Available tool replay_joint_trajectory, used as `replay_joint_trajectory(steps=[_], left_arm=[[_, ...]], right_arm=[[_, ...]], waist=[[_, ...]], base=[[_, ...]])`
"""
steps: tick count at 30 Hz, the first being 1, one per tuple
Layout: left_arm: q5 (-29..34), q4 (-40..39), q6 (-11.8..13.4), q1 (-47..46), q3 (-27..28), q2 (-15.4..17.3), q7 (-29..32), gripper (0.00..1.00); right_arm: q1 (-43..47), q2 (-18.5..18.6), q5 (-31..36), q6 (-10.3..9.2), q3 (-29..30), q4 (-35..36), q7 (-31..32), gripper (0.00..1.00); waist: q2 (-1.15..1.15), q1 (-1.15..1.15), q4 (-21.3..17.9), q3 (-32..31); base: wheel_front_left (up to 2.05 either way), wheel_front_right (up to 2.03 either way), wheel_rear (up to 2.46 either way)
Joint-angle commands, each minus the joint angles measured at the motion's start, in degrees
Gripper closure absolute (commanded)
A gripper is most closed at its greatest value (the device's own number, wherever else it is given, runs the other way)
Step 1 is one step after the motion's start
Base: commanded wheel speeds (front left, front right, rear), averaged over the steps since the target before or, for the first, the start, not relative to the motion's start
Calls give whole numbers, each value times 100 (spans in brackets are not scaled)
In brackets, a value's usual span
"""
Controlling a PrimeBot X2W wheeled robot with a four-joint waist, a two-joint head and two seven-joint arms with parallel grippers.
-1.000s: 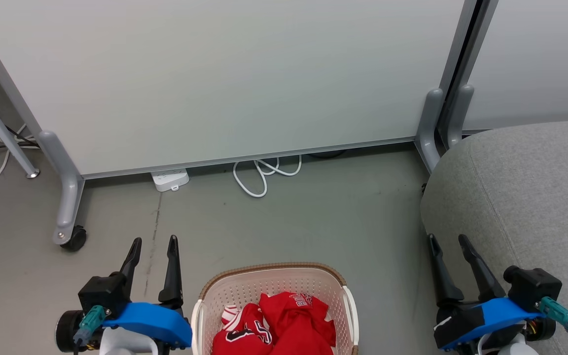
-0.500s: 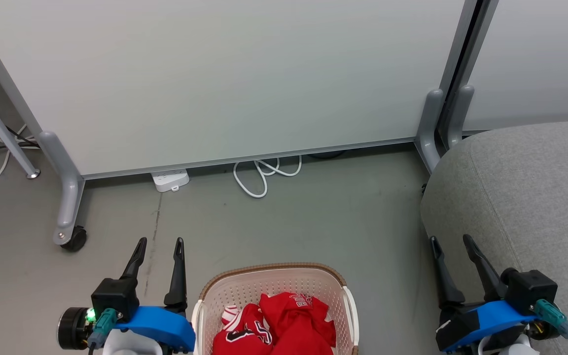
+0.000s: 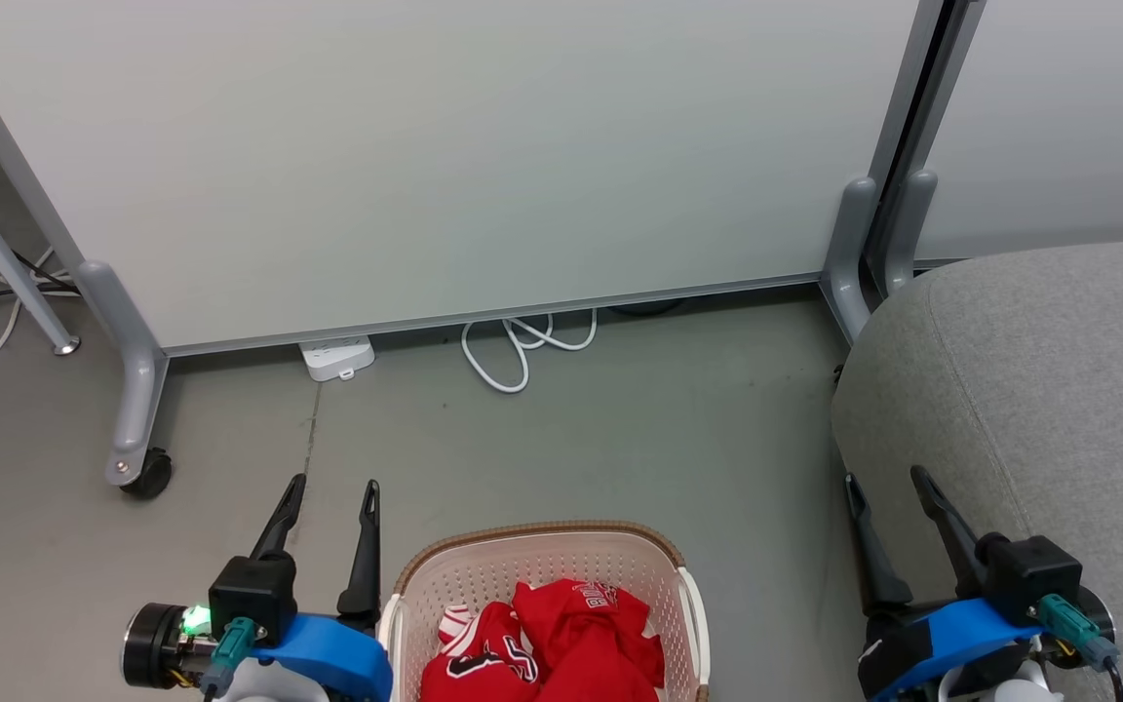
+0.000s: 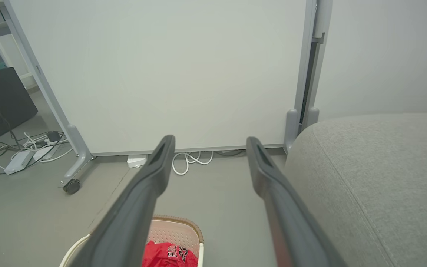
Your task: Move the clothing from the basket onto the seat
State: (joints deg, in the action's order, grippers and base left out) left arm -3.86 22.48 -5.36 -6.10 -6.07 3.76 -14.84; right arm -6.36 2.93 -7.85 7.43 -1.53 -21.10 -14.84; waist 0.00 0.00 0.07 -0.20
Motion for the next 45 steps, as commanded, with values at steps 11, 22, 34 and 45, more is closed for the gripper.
replay_joint_trajectory(steps=[11,22,34,45], left_arm=[[87,84,-56,-61,75,-22,-45,0],[156,164,-115,-112,-21,-40,-45,0],[226,771,-217,-834,-726,136,-41,0],[-130,1778,-215,-1990,-2110,496,-38,0]], right_arm=[[-32,-7,28,7,1,-84,-45,0],[-7,-7,-5,7,-12,-76,-45,0],[-254,-4,47,7,-117,-18,-41,0],[-903,-5,103,7,-228,187,-40,0]], waist=[[0,0,2,-12],[0,0,2,2],[0,0,-244,404],[0,0,-707,1498]], base=[[0,0,0],[0,0,0],[0,0,0],[0,0,0]])
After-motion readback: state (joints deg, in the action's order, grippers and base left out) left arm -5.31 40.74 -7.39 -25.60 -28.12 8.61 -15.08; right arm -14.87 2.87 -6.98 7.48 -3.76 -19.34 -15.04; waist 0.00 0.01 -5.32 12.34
